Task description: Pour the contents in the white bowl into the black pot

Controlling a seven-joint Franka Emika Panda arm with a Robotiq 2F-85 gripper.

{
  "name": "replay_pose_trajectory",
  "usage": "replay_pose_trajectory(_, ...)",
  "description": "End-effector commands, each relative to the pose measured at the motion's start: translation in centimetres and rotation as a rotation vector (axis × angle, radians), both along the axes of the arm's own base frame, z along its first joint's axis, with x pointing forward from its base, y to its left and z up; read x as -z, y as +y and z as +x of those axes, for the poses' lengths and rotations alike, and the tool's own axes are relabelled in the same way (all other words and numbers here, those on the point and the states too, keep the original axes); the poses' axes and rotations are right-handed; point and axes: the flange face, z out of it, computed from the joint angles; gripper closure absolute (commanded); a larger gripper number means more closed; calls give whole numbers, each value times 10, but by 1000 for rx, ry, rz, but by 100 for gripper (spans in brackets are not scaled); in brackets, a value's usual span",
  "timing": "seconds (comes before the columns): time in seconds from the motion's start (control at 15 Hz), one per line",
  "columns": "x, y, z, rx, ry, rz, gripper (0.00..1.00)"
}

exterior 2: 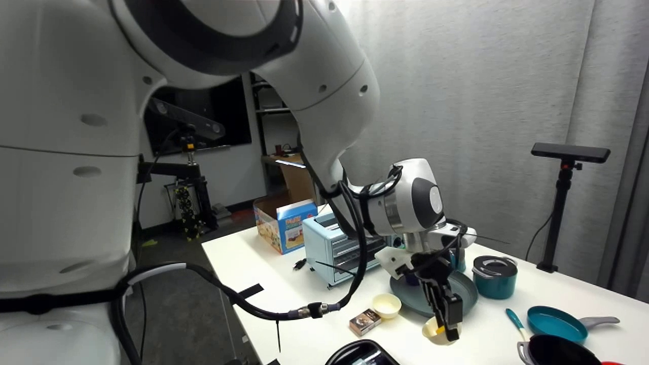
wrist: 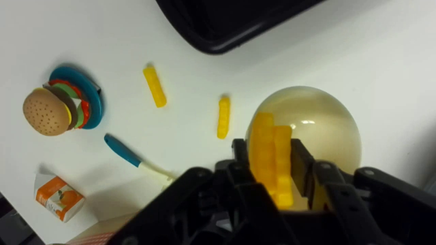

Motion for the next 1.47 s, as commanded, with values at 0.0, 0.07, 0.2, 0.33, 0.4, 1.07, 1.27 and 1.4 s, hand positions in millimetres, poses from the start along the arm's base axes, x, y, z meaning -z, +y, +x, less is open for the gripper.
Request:
replay_pose_trajectory(0.0, -30, -7, -54, -32, 35, 134, 90)
replay_pose_trajectory(0.07, -35, -8, -62, -48, 50, 165, 90)
replay_pose_trajectory(0.2, -43, -9, -75, -92, 80, 218, 90)
replay_pose_trajectory(0.33, -32, -11, -82, -152, 97, 263, 90)
replay_pose_trajectory(0.4, -31, -4, -85, -169, 119, 284, 90)
replay_pose_trajectory(1.07, 26, -3, -114, -201, 277, 349, 58)
replay_pose_trajectory(1.27, 31, -4, -115, -202, 289, 351, 40)
replay_pose_trajectory(1.4, 31, -4, -115, -202, 289, 351, 40)
